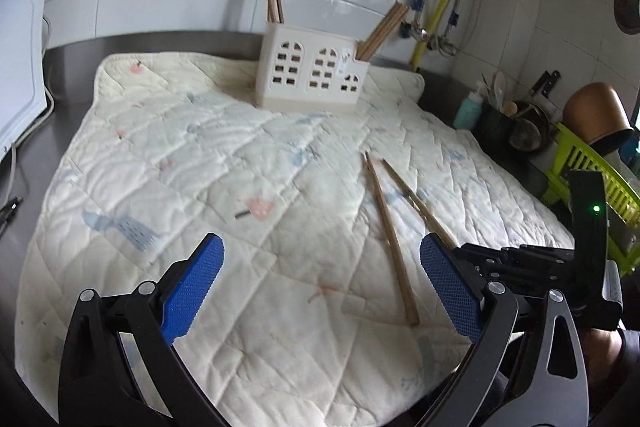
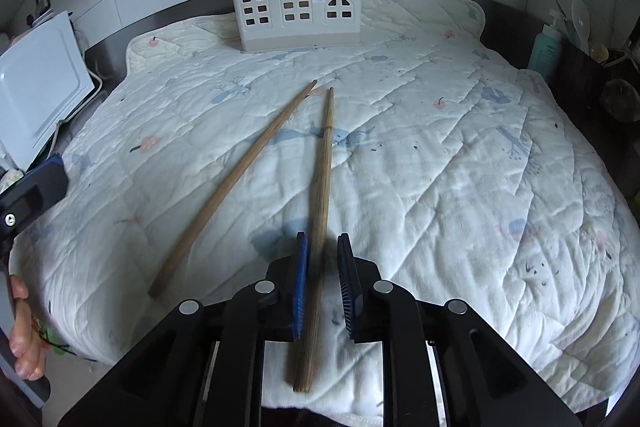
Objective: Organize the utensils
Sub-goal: 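Close the right tool on a chopstick while the left tool grasps the last one, then lift both held chopsticks and carry them above the white holder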
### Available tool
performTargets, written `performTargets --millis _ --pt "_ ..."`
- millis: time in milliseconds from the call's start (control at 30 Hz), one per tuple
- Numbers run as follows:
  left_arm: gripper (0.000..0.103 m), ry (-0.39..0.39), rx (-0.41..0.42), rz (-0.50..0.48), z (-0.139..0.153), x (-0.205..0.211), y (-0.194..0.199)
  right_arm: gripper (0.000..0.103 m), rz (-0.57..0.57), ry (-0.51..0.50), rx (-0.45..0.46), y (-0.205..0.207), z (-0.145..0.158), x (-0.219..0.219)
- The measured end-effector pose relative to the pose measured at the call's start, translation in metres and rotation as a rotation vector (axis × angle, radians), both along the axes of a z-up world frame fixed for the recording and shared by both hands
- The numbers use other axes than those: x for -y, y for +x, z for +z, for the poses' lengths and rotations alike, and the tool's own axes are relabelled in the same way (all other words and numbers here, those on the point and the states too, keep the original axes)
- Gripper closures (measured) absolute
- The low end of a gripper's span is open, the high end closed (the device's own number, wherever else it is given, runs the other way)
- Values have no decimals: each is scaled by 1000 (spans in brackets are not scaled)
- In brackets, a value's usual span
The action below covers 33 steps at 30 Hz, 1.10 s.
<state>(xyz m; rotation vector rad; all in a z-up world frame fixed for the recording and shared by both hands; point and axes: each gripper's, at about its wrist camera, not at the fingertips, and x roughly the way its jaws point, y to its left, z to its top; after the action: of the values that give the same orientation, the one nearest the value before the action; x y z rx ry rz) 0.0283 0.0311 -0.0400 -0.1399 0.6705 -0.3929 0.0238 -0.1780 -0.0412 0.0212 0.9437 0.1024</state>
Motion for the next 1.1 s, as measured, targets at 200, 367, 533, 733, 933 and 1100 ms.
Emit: performTargets --millis 200,367,533,733,933,1100 --pt "7 -11 -39 -52 -11 14 -4 89 39 -25 57 -18 -2 -3" --pt "11 3 -76 -97 -20 31 -5 94 52 -11 65 -20 0 4" --pt "16 20 -86 -126 -24 51 -4 96 51 -14 85 -26 7 18" --pt "37 27 -112 -124 -32 68 2 96 77 -23 132 -34 18 28" --pt "72 3 -130 -83 -37 72 9 96 108 8 172 -32 32 37" --pt "83 41 -131 -89 -40 82 10 96 130 26 201 -27 42 44"
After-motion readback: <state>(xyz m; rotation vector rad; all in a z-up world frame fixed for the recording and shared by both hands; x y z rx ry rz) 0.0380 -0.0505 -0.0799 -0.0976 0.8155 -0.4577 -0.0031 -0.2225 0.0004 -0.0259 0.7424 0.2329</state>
